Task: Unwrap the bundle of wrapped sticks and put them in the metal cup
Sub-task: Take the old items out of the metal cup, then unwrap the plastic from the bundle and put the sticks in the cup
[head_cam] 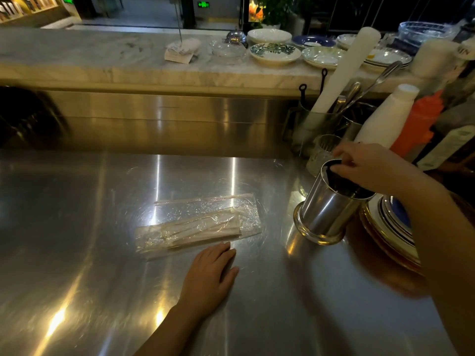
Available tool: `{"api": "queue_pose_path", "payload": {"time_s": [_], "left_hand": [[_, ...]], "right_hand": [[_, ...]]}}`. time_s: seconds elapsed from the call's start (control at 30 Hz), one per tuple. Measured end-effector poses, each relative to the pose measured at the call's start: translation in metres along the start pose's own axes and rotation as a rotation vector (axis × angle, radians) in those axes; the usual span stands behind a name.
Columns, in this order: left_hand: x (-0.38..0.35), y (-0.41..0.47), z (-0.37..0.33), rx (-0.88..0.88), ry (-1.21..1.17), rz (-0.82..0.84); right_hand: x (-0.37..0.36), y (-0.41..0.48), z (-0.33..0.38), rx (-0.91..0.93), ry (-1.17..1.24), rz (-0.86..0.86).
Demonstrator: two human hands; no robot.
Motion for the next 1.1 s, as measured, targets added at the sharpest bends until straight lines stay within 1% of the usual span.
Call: {"api": "queue_pose_path", "payload": {"time_s": [0.1, 0.17, 0.23, 0.3, 0.37, 0.43, 0.5, 0.53, 0.67, 0.73, 0.8, 0.87, 0.9, 0.93, 0.97, 1.03, 1.07, 1.1], "left_hand": [[0.004, 0.004, 0.002, 0.0, -0.076, 0.018], [0.014, 0.007, 0.003, 0.027, -0.147, -0.006], [0.029, 0.013, 0.004, 0.076, -0.194, -0.077], [0.042, 0.021, 0.009, 0.104, -0.205, -0.163], [0.049, 0.03, 0.018, 0.12, -0.159, -0.203], [0.05, 0.041, 0.029, 0.152, -0.063, -0.198], [0.045, 0.05, 0.04, 0.198, 0.041, -0.144], [0.04, 0.053, 0.046, 0.225, 0.089, -0.091], [0.023, 0.055, 0.065, 0.291, 0.231, 0.192], [0.021, 0.055, 0.068, 0.266, 0.26, 0.255], [0.023, 0.055, 0.067, 0.232, 0.263, 0.262], [0.028, 0.056, 0.063, 0.209, 0.299, 0.224], [0.032, 0.057, 0.06, 0.195, 0.335, 0.173], [0.037, 0.056, 0.056, 0.174, 0.392, 0.103], [0.043, 0.056, 0.052, 0.167, 0.455, 0.015], [0.049, 0.054, 0.046, 0.173, 0.485, -0.141], [0.05, 0.051, 0.043, 0.171, 0.463, -0.183], [0.048, 0.048, 0.041, 0.163, 0.437, -0.191]], "right_hand": [[-0.001, -0.002, 0.031, 0.224, 0.07, -0.173], [-0.014, 0.0, 0.05, 0.332, 0.092, -0.213], [-0.036, 0.005, 0.064, 0.388, 0.12, -0.177], [-0.066, 0.014, 0.072, 0.411, 0.164, -0.089], [-0.1, 0.024, 0.076, 0.411, 0.182, 0.008], [-0.135, 0.034, 0.077, 0.422, 0.176, 0.108], [-0.167, 0.043, 0.077, 0.418, 0.138, 0.212], [-0.181, 0.047, 0.076, 0.412, 0.09, 0.26], [-0.22, 0.063, 0.068, 0.409, -0.148, 0.375], [-0.228, 0.068, 0.063, 0.392, -0.194, 0.406], [-0.229, 0.068, 0.059, 0.387, -0.223, 0.409], [-0.226, 0.066, 0.063, 0.436, -0.257, 0.387], [-0.224, 0.063, 0.067, 0.497, -0.286, 0.34], [-0.221, 0.059, 0.073, 0.578, -0.333, 0.255], [-0.216, 0.054, 0.079, 0.655, -0.377, 0.135], [-0.21, 0.041, 0.085, 0.756, -0.354, -0.042], [-0.21, 0.035, 0.086, 0.794, -0.322, -0.08], [-0.212, 0.03, 0.084, 0.811, -0.302, -0.077]]}}
Point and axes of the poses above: each hand's wrist, its own y-axis towards the middle knuckle, its own x-axis out of the back of the hand, z = x × y, the point moved 3 cm from there along y, towards the middle knuckle, and after that the axes turned 14 degrees about y, right-handed, at the moved point
